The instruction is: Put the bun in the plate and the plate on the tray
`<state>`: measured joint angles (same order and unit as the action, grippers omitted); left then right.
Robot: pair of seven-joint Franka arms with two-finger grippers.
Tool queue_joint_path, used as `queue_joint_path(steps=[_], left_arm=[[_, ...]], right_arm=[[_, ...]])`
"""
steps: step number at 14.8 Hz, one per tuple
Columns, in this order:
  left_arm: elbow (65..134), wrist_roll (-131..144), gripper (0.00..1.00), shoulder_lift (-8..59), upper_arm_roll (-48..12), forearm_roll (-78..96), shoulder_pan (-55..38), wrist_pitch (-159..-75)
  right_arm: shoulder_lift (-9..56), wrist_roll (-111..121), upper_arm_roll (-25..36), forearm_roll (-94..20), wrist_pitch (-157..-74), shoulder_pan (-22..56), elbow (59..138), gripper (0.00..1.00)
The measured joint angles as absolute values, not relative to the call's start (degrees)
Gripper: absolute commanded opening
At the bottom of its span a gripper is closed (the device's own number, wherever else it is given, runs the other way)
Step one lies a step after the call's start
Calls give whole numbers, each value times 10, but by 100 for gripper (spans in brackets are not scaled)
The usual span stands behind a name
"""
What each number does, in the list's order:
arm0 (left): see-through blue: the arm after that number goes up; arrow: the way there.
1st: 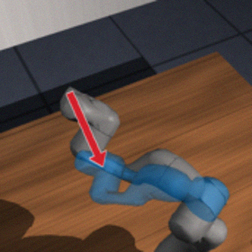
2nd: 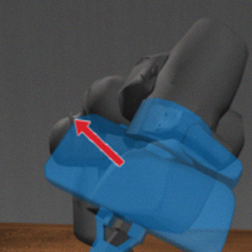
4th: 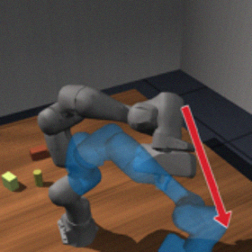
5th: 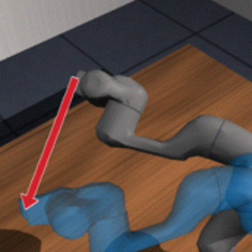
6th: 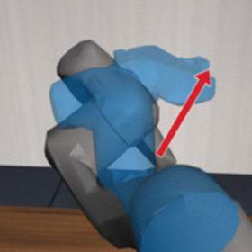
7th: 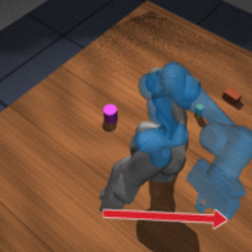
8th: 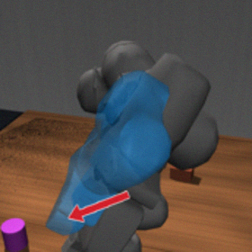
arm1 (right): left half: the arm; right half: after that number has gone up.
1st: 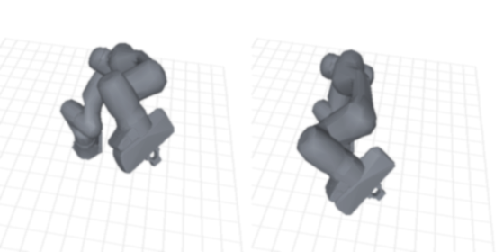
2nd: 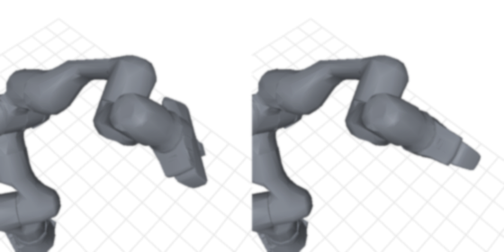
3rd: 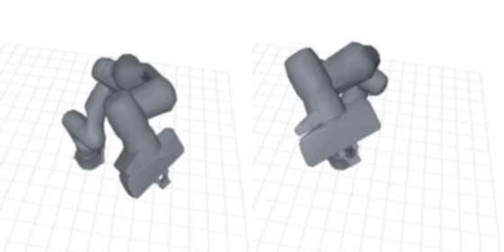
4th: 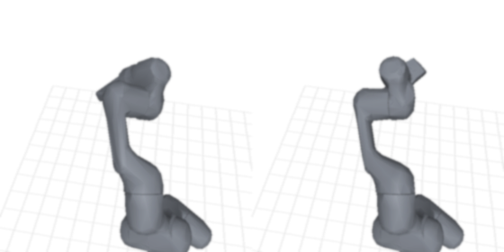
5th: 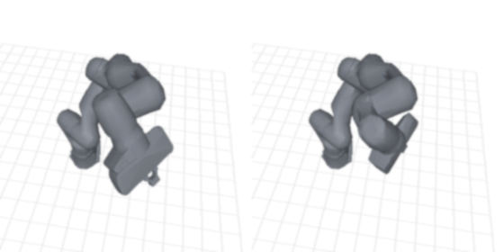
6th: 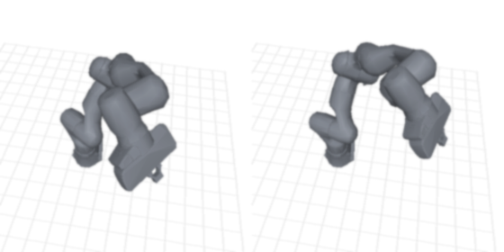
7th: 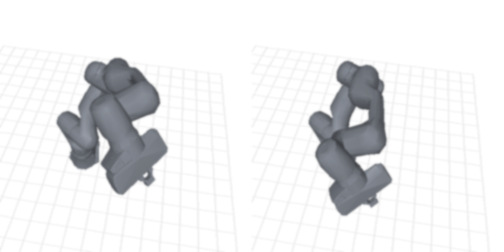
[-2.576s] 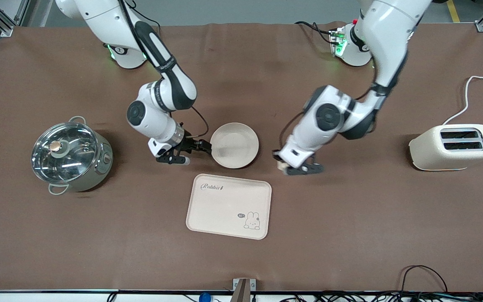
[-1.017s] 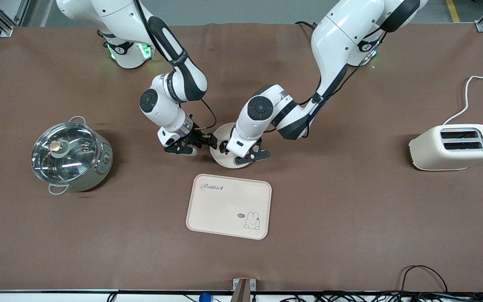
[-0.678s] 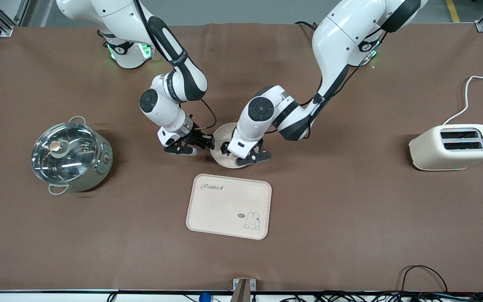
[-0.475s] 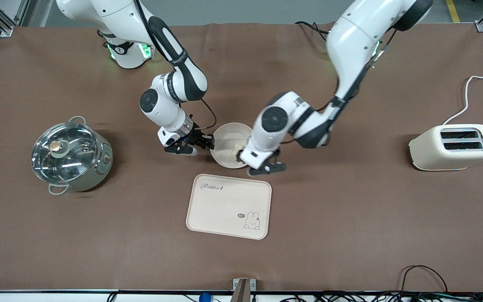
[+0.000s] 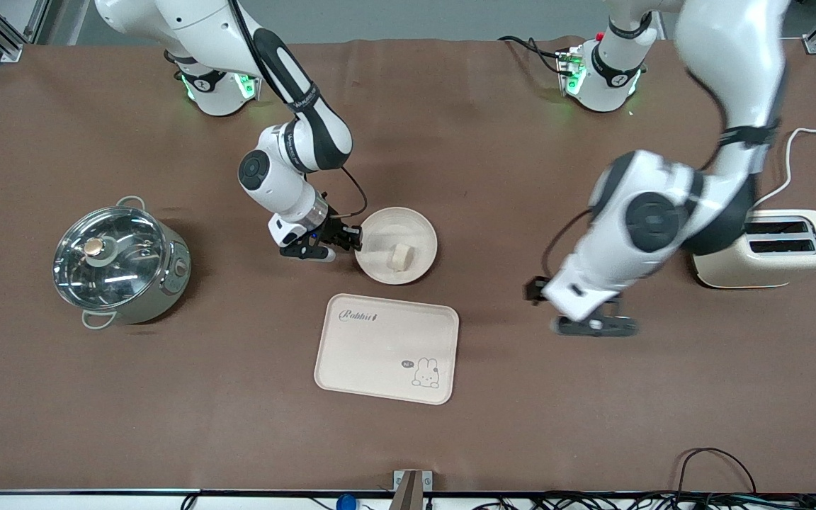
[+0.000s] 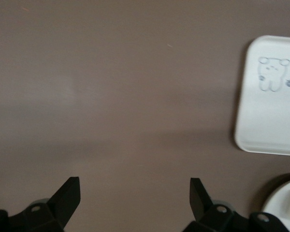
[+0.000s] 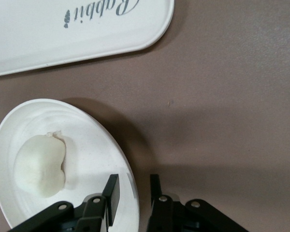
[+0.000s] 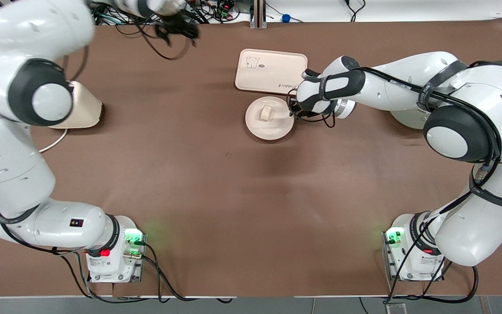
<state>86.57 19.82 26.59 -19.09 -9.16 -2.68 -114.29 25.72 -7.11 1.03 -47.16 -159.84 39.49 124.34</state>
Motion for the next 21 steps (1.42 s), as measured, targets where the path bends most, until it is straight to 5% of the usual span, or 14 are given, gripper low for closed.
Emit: queue_joint_path(steps=[10, 13, 17, 21], left_arm=[[865, 68, 100, 44, -193, -46, 71, -937], [870, 41, 100, 16, -168, -46, 63, -928], [875, 13, 100, 3, -42, -36, -40, -910], [875, 8, 100, 2, -33, -32, -46, -908]], right_arm=[[264, -71, 10, -472, -1613, 408, 1245, 1], [270, -71, 9, -472, -1624, 414, 1245, 0], [270, -71, 10, -473, -1627, 414, 1243, 0], [265, -71, 16, -490, -1597, 406, 1209, 0]])
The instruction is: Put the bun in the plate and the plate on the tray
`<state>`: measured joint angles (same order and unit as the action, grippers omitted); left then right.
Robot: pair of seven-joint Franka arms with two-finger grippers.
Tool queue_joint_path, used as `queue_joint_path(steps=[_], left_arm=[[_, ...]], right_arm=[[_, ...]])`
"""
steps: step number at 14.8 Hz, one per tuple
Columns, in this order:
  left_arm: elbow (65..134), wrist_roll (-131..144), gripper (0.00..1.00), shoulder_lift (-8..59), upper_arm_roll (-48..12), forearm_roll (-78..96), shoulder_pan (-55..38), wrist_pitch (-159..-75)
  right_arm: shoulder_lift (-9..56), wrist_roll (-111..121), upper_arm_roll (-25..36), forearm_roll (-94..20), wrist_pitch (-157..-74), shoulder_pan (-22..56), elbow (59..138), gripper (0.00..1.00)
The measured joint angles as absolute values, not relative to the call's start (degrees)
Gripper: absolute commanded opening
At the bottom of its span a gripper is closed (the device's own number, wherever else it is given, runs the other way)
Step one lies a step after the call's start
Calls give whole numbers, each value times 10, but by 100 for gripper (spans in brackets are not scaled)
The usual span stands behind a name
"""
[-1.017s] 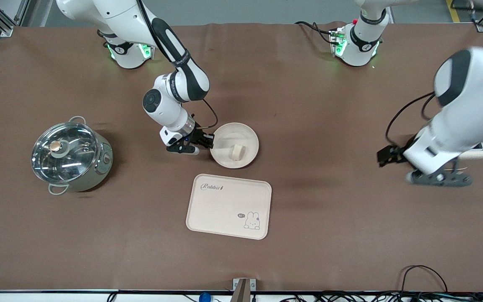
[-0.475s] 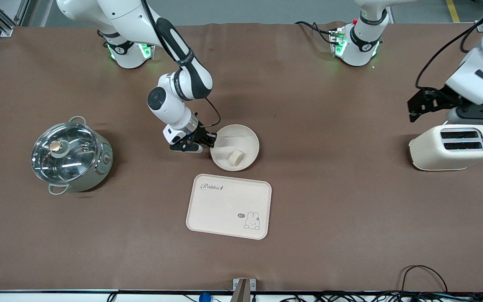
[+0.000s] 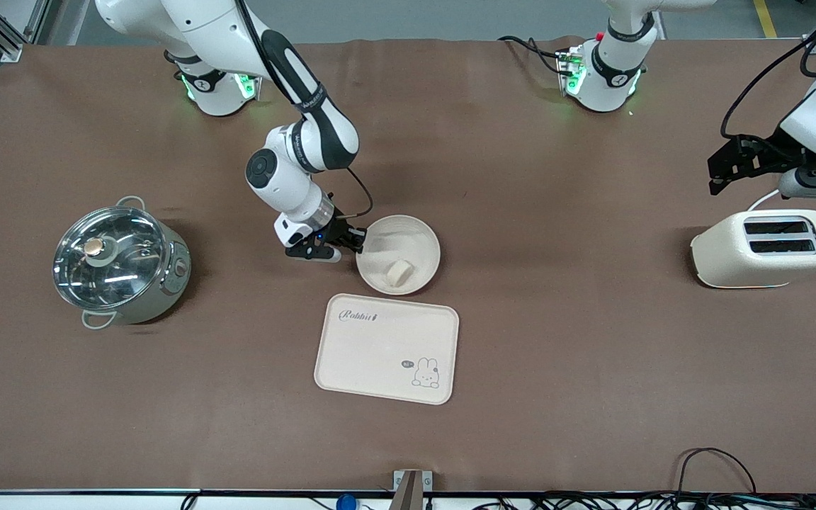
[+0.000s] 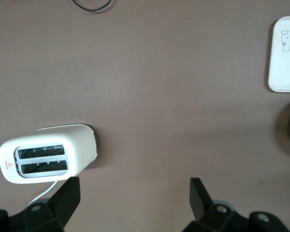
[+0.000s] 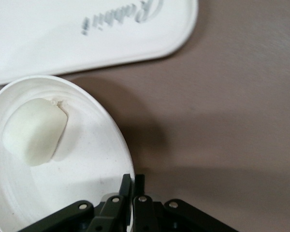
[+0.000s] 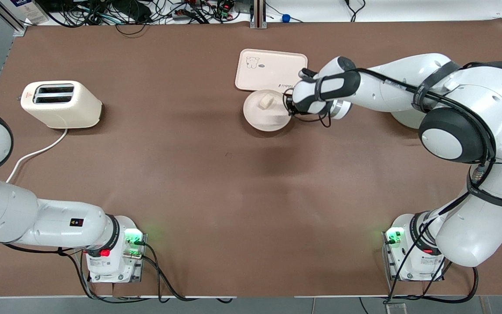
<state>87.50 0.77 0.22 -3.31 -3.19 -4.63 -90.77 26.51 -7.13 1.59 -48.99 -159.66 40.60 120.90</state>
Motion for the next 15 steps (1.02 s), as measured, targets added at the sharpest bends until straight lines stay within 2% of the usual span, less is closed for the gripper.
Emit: queue_joint_path(steps=[5, 7, 11, 15], left_arm=[[870, -49, 100, 2, -29, -31, -46, -909], [869, -50, 100, 2, -27, -28, -44, -909], [869, -41, 100, 2, -26, 16, -36, -909], [869, -41, 100, 2, -24, 21, -25, -909]], right_arm=[[273, -48, 20, -487, -1537, 354, 1113, 0], [307, -21, 25, -440, -1509, 324, 1060, 0], [395, -7, 29, -343, -1403, 254, 909, 0], [472, -5, 27, -333, -1397, 254, 840, 0]])
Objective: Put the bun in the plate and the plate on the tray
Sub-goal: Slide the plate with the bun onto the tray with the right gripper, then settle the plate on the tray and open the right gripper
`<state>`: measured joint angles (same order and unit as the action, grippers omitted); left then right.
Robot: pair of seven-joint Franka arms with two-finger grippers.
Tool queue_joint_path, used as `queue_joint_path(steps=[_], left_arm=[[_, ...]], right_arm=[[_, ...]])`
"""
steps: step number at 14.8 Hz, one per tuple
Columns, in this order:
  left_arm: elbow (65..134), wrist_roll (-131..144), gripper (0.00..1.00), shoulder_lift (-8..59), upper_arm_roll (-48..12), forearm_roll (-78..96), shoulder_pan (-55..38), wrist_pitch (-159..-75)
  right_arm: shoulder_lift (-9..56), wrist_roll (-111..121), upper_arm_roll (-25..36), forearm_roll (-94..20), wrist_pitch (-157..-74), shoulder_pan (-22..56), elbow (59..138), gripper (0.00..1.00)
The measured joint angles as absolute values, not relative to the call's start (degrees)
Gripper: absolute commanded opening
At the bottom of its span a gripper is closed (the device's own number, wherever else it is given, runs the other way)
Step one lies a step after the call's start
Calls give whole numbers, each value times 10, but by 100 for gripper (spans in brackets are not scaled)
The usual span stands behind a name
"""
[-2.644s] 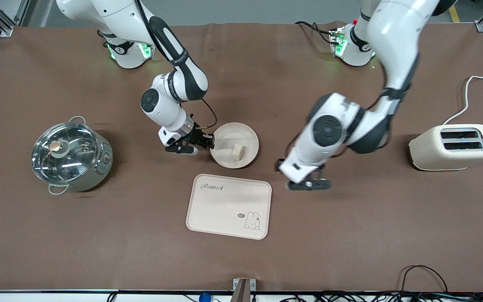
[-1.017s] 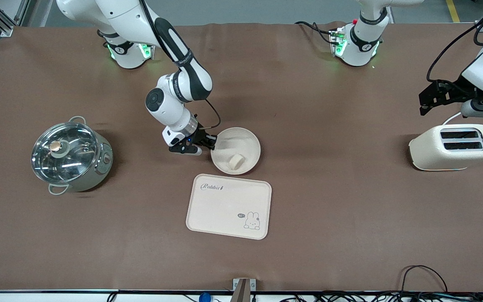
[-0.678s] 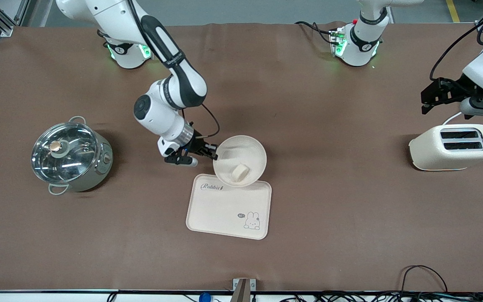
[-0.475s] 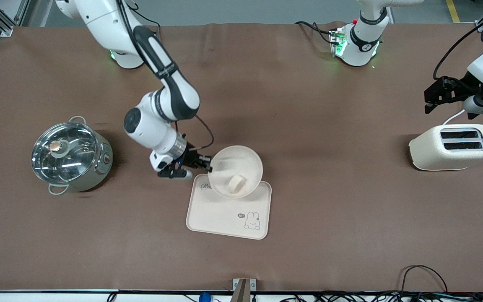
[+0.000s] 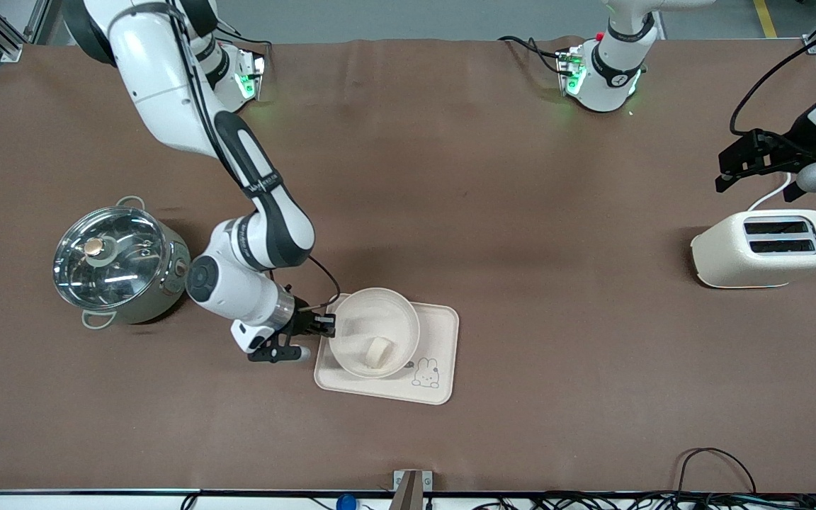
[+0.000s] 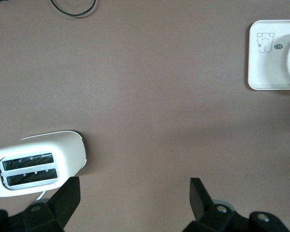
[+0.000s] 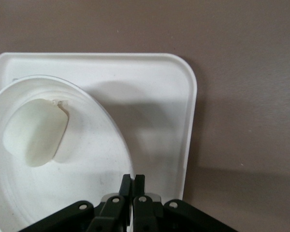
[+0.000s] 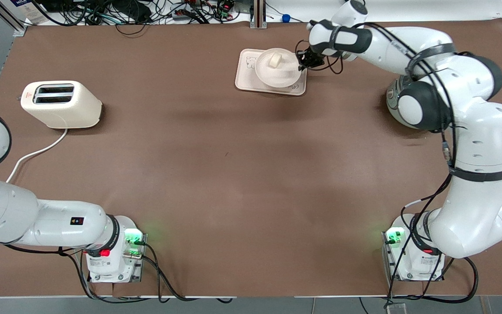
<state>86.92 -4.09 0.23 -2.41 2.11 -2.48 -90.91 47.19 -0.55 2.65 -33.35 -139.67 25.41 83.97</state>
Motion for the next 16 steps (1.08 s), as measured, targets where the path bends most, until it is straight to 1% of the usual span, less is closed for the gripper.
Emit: queue_joint_path(steps=[3, 6, 7, 8, 9, 10, 11, 12, 13, 14, 15, 16], left_arm=[[869, -41, 100, 3, -24, 21, -23, -909], [870, -40, 100, 4, -23, 21, -22, -909], [870, -39, 100, 4, -23, 21, -20, -909], [870, -36, 100, 4, -23, 21, -18, -909], [870, -30, 100, 4, -23, 21, -18, -909], [870, -24, 100, 4, -23, 21, -18, -909], [870, -20, 100, 4, -23, 21, -18, -909], [870, -18, 100, 4, -23, 21, -18, -909], [870, -14, 100, 4, -23, 21, -18, -909], [870, -7, 100, 4, -24, 18, -19, -909], [870, 1, 100, 4, -26, 10, -20, -909], [870, 4, 100, 4, -28, 5, -20, -909]], right_arm=[[507, -6, 26, -333, -1397, 260, 807, 0], [512, -6, 27, -333, -1396, 259, 794, 0], [514, -6, 28, -333, -1396, 258, 791, 1], [516, -10, 28, -333, -1396, 258, 789, 7], [518, -19, 28, -333, -1396, 258, 787, 26], [519, -29, 27, -333, -1396, 258, 785, 51], [519, -37, 27, -333, -1396, 259, 784, 57], [519, -42, 27, -333, -1396, 259, 784, 72], [519, -44, 27, -333, -1396, 259, 783, 82], [519, -46, 27, -333, -1396, 259, 783, 96], [519, -51, 27, -333, -1396, 259, 783, 100], [519, -55, 27, -333, -1396, 258, 783, 100]])
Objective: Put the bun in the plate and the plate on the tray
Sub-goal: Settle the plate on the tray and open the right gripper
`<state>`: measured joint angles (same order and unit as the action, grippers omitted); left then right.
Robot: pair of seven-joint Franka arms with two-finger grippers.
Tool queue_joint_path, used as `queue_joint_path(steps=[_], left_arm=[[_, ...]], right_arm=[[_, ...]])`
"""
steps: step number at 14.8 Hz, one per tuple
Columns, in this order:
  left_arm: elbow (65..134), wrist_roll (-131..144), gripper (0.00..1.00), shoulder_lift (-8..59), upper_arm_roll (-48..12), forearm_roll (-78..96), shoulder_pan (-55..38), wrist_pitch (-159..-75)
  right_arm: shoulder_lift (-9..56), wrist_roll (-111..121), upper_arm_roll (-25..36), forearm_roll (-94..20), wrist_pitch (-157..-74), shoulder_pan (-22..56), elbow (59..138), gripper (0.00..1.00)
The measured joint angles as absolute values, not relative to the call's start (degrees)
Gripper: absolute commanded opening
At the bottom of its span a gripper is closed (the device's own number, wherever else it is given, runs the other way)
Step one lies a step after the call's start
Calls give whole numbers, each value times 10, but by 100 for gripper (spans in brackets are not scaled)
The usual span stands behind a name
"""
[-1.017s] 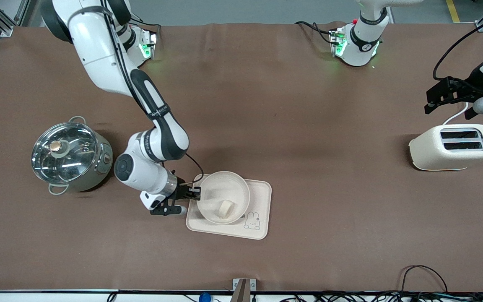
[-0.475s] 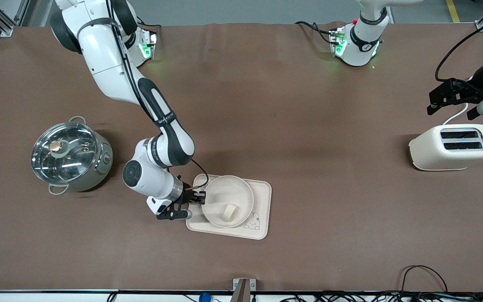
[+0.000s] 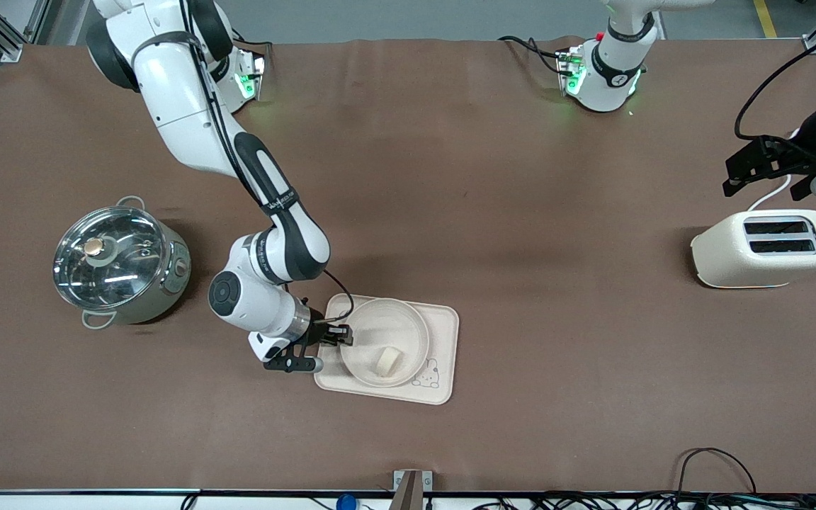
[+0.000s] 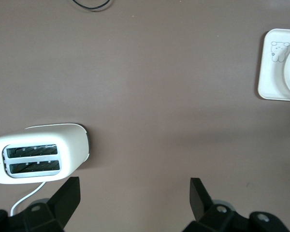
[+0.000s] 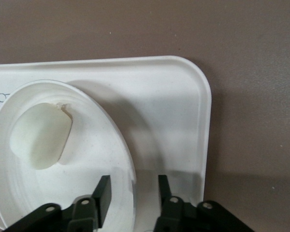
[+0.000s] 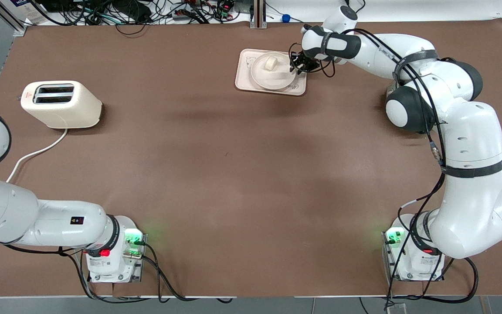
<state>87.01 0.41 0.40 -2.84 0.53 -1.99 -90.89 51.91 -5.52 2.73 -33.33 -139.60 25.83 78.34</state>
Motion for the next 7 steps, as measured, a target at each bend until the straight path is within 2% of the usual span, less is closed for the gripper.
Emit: queue_joint_path(steps=[4, 7], left_arm=[[870, 9, 100, 4, -32, 0, -22, -909], [870, 9, 100, 4, -32, 0, -22, -909]], right_arm=[[516, -63, 30, -333, -1391, 246, 783, 100], [502, -61, 31, -333, -1339, 217, 779, 100]])
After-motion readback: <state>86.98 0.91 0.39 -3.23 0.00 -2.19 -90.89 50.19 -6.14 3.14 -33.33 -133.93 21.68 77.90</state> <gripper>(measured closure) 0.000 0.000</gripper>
